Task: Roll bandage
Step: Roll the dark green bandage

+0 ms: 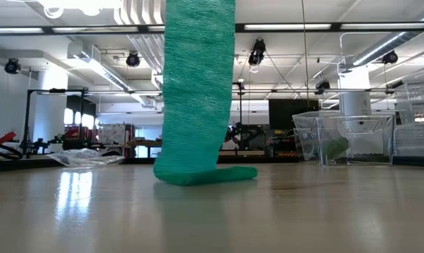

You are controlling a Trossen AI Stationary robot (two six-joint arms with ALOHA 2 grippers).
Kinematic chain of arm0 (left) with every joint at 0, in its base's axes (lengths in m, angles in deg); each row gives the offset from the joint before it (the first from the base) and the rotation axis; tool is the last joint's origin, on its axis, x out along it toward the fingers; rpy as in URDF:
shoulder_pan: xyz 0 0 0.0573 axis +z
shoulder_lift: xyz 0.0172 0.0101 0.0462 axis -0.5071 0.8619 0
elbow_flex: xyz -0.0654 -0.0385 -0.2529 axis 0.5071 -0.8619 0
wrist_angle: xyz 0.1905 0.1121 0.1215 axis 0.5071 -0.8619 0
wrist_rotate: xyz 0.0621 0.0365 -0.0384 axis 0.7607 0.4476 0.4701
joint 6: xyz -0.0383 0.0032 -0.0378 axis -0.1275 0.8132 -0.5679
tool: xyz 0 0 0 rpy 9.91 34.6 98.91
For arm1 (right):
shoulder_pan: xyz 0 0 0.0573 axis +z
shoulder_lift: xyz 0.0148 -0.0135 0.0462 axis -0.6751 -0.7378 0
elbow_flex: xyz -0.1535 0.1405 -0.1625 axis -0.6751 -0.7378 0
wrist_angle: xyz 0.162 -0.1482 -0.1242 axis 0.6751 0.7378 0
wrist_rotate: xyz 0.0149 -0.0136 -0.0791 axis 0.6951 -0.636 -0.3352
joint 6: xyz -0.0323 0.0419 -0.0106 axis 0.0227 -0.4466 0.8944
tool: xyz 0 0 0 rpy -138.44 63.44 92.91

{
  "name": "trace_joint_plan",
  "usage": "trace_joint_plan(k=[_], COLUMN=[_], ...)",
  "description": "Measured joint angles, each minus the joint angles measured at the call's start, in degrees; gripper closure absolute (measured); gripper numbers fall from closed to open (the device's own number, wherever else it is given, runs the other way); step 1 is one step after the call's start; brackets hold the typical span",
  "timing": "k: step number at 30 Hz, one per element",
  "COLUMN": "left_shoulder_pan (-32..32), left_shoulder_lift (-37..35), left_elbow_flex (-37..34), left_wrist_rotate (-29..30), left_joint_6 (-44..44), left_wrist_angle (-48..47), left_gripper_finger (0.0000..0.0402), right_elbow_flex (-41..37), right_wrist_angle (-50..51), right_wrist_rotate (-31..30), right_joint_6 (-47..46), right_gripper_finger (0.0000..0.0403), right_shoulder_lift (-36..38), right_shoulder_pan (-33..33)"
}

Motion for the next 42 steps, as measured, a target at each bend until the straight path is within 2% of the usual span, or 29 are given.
trace_joint_plan(k=[6, 12, 18, 25, 28, 34, 38, 42], left_shoulder_pan=[0.1, 2.1, 2.6, 2.8, 2.9, 2.9, 2.9, 2.9], left_shoulder_lift=[0.8, 1.5, 1.5, 1.4, 1.0, -0.2, -0.6, -0.6], left_elbow_flex=[0.0, 0.0, 0.0, 0.0, 0.0, 0.0, 0.0, -0.1], left_wrist_rotate=[-0.2, -4.4, -5.8, -6.8, -6.7, -7.3, -7.1, -6.8], left_joint_6=[-7.5, -18.0, -18.1, -18.3, -18.3, -17.3, -15.3, -13.4], left_wrist_angle=[-0.2, -1.3, -1.2, -1.4, -1.7, -2.2, -2.3, -2.3], left_gripper_finger=[0.0401, 0.0401, 0.0401, 0.0401, 0.0401, 0.0401, 0.0401, 0.0401], right_elbow_flex=[0.0, 0.0, 0.0, 0.0, 0.0, 0.0, 0.0, 0.0], right_wrist_angle=[0.0, 0.6, 0.3, 0.1, -1.0, -1.4, -1.4, -0.1], right_wrist_rotate=[0.5, 1.3, 1.4, 0.8, -1.6, -3.0, -7.4, -9.6], right_joint_6=[9.9, 12.0, 10.2, 8.8, 5.5, 1.3, -2.0, -6.0], right_gripper_finger=[0.0275, 0.0291, 0.0326, 0.0396, 0.0384, 0.0336, 0.0309, 0.0304], right_shoulder_lift=[-0.7, -2.8, -3.3, -3.2, -3.2, -2.5, -2.3, -2.2], right_shoulder_pan=[1.5, 1.7, 1.6, 1.5, 1.5, 1.4, 1.4, 1.4])
